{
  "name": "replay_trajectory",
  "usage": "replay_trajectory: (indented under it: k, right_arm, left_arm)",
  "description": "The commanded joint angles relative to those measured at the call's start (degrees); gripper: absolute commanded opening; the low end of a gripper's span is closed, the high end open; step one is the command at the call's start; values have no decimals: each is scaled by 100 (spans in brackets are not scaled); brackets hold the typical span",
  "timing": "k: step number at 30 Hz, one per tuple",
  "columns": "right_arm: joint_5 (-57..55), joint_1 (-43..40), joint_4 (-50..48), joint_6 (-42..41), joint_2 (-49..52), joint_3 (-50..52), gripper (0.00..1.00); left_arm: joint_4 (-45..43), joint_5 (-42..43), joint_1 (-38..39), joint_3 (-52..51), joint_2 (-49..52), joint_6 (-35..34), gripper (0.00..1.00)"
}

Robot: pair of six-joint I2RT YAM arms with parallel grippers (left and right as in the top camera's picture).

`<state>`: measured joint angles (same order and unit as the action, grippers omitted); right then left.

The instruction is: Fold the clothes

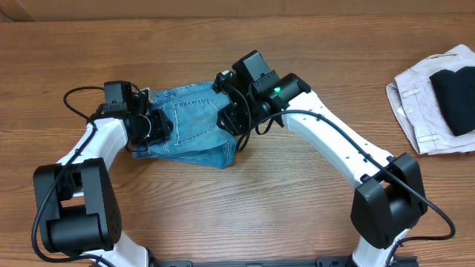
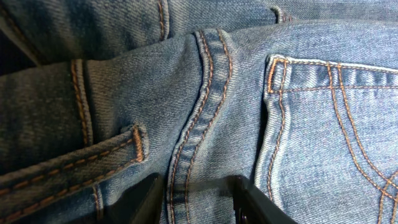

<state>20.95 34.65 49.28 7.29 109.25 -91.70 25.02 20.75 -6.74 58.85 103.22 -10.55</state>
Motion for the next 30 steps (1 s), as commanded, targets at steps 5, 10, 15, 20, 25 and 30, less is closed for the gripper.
replay_trajectory:
  k: [5, 10, 15, 20, 25, 30]
  right_arm:
    - [498, 52, 44, 140, 664, 175, 46]
    - [385, 46, 758, 216, 1274, 175, 47]
    - [-256, -85, 1005, 168, 1620, 175, 47]
    - [-739, -260, 918, 168, 1709, 175, 46]
    - [-1113, -321, 1086, 153, 1709, 175, 46]
    - [-1106, -323, 1182, 151, 1709, 175, 46]
  left_arm:
    - [63, -170, 17, 28, 140, -63, 41]
    - [87, -192, 17, 28, 140, -61, 41]
    - [87, -205, 11, 28, 140, -61, 41]
    - [155, -468, 11, 28, 140, -59, 41]
    - [136, -855, 11, 28, 140, -59, 41]
    - [-39, -979, 11, 28, 140, -59, 41]
